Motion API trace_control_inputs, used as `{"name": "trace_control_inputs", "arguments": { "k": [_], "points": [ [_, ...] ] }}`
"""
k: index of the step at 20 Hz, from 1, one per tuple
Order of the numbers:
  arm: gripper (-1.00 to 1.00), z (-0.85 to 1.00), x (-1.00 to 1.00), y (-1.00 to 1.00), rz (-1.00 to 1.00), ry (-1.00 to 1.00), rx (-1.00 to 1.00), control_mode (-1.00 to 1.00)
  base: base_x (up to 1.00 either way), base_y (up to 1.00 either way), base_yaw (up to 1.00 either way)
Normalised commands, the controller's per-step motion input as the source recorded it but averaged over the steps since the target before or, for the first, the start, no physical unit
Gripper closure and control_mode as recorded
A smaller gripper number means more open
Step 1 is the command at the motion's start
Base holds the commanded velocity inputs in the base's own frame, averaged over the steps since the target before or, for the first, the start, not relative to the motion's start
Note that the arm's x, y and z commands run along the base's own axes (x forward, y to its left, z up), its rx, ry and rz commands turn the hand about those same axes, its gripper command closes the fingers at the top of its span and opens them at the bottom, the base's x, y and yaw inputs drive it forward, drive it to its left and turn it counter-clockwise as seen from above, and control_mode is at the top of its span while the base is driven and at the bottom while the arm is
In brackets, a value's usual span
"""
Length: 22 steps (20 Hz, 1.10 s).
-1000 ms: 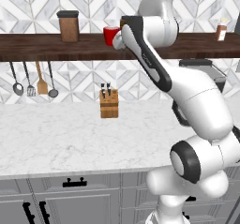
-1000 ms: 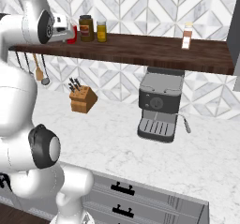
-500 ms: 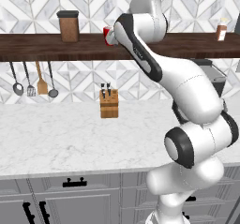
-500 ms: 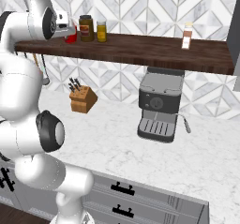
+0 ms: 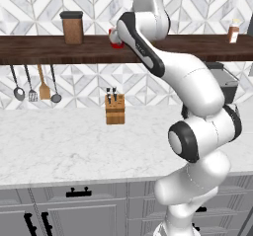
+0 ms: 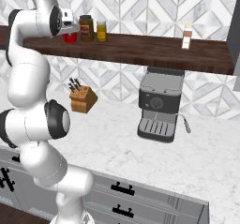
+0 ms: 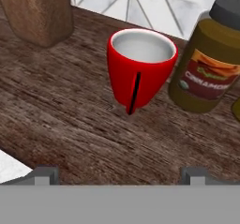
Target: Gather all objects into one cabinet and sort the glasses and bowls to opposite sides.
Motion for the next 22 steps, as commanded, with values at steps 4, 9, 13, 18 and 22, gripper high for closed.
{"name": "trace_control_inputs", "arguments": {
  "k": [4, 9, 13, 18, 22],
  "points": [
    [-1.00, 0.00, 0.28, 0.04, 0.00, 0.00, 0.00, -1.00, 0.00, 0.00, 0.00],
    [-1.00, 0.00, 0.32, 0.02, 0.00, 0.00, 0.00, -1.00, 0.00, 0.00, 0.00],
    [-1.00, 0.00, 0.35, 0.00, 0.00, 0.00, 0.00, -1.00, 0.00, 0.00, 0.00],
    [-1.00, 0.00, 0.28, 0.05, -0.01, 0.00, 0.00, -1.00, 0.00, 0.00, 0.00],
    [-1.00, 0.00, 0.24, 0.14, 0.00, 0.00, 0.00, -1.00, 0.00, 0.00, 0.00]
  ]
}}
